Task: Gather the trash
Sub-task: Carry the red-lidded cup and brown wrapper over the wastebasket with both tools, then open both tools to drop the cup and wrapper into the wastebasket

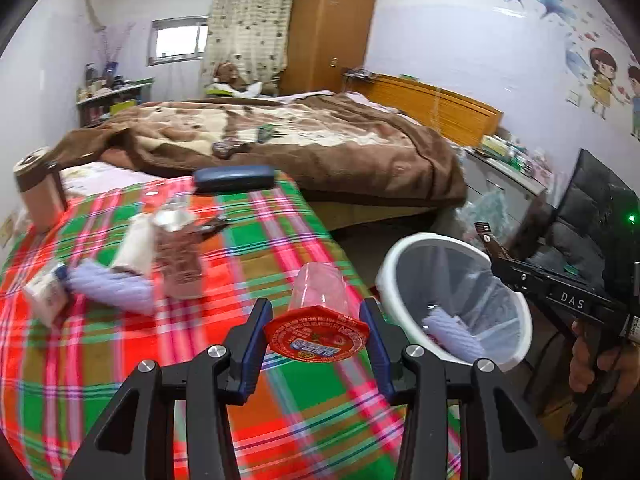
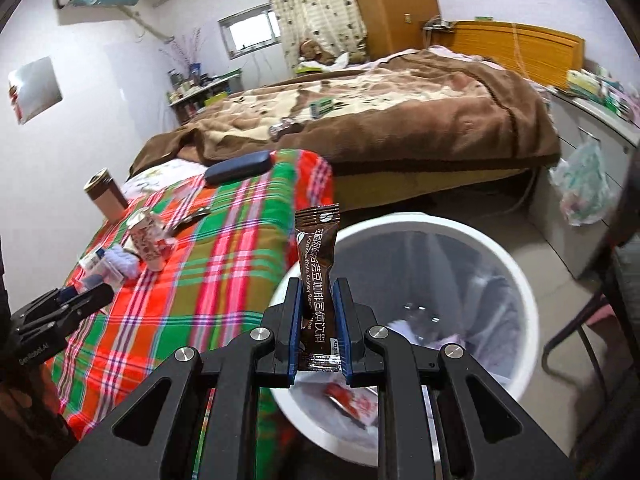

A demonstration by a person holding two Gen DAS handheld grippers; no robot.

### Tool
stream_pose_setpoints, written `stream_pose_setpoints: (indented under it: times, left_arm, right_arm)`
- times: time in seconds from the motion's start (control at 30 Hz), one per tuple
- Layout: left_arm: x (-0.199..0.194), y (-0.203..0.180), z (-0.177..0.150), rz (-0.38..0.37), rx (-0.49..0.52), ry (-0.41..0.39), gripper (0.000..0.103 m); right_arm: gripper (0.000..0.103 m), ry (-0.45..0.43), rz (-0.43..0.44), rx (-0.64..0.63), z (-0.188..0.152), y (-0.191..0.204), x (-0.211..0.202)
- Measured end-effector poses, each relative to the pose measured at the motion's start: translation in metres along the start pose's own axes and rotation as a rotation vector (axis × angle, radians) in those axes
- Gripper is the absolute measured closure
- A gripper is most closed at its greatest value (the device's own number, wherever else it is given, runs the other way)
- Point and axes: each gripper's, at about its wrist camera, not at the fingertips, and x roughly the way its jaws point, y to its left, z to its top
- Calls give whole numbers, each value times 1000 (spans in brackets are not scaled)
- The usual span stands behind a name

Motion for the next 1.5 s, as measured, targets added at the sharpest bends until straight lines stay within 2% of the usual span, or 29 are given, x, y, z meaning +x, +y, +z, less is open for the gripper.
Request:
stream_pose_setpoints:
  times: [0.3, 0.47, 0.67, 1.0, 1.1, 1.17, 1.2, 1.5]
  left_arm:
    - [43, -54, 14, -121, 33, 61, 57]
    - [59, -77, 15, -147, 63, 83, 57]
    - [81, -99, 15, -154, 91, 113, 57]
    - [99, -108, 11, -147, 113, 146, 57]
    - [97, -109, 10, -136, 120, 142, 53]
    - [95, -107, 11, -138, 116, 138, 52]
    - [94, -106, 12, -139, 113, 135, 52]
    - [75, -94, 15, -124, 93, 99, 49]
  right_arm:
    - [87, 20, -124, 29, -9, -35, -5]
    - [87, 61, -156, 46, -15, -52, 2]
    - [87, 99, -162, 60, -23, -65, 6]
    - [86, 122, -196, 56, -26, -74, 10]
    - [78, 112, -212, 51, -27, -72, 9]
    - [55, 108, -205, 60, -26, -72, 8]
    - [50, 106, -201, 65, -26, -72, 7]
    - [49, 82, -199, 62, -24, -64, 1]
